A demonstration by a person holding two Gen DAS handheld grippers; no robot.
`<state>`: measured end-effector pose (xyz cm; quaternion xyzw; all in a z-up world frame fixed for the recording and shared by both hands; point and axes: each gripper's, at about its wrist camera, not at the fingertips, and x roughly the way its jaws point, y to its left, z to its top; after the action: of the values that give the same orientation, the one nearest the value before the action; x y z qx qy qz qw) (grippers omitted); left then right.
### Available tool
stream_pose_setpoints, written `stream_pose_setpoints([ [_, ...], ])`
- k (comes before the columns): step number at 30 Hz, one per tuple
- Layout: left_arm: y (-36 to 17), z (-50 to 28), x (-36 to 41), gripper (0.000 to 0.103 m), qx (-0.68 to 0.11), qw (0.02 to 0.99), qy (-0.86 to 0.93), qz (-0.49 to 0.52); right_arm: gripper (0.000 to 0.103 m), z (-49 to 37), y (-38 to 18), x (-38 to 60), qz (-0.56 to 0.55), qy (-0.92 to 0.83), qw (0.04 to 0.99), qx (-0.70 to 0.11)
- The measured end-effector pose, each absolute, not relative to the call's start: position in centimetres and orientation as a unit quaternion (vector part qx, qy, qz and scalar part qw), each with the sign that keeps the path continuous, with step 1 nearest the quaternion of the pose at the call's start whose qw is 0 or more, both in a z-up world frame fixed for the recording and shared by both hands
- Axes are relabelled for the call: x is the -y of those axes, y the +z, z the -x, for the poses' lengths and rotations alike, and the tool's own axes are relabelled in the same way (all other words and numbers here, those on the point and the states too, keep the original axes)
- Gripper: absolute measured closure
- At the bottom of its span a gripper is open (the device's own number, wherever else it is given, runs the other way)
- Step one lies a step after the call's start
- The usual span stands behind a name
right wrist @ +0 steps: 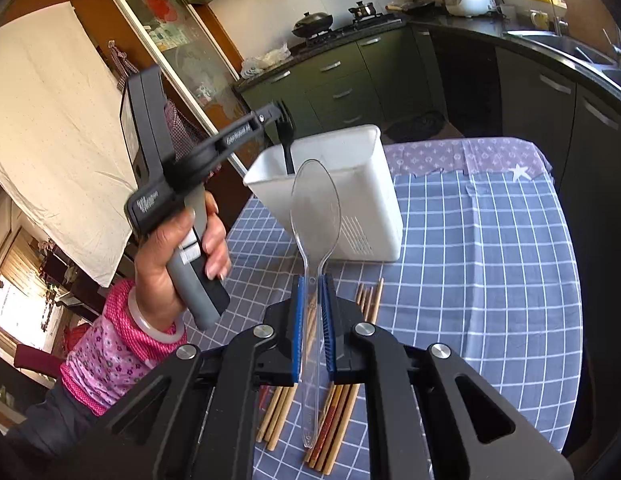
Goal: Organize utensils
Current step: 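Lower the fork into the white holder and open the left gripper while the right lifts the spoon, then lower the clear spoon into the white holder and open the right gripper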
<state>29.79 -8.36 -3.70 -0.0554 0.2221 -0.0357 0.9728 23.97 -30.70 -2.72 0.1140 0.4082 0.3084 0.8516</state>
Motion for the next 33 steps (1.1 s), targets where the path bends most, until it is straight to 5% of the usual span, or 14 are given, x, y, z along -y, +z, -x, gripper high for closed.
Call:
stream_pose_setpoints([
  [14,-0.6,-20.7,5.0,0.073,-0.206,0.976,-0.030,0.062,0.093,-33.4,6.3,27.1,-0.130,0.248,0.927,-0.249],
  [33,-3.7,-18.7,5.9,0.068,-0.316,0.947,-0.038,0.047,0.089,-34.4,-2.0,24.6,-0.040,0.213,0.938,-0.269],
])
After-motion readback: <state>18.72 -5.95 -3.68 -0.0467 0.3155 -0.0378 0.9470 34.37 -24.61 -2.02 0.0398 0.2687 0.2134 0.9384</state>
